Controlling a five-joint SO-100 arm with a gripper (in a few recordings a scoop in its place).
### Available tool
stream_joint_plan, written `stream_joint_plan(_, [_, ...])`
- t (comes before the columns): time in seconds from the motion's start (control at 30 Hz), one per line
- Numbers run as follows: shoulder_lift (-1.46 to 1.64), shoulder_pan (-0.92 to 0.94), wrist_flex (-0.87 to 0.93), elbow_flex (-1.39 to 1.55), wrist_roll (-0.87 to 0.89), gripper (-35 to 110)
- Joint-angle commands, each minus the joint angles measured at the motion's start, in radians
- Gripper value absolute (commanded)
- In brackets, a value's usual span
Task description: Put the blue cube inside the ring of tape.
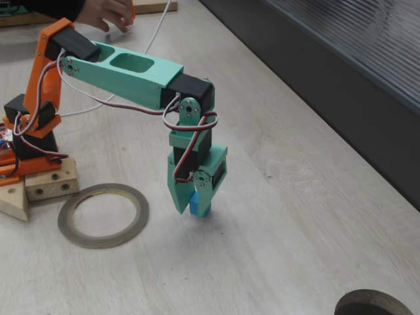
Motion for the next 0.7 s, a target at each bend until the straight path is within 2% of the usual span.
stream_joint_plan(0.0, [0.061, -0.006, 0.005, -0.006, 0.008, 13])
stream_joint_plan(0.2, [0.063, 0.020, 0.015, -0.006, 0.008, 13])
stream_joint_plan(0.43, [0.067, 0.201, 0.015, -0.006, 0.006, 13])
stream_joint_plan(0.67, [0.219, 0.370, 0.008, -0.006, 0.003, 13])
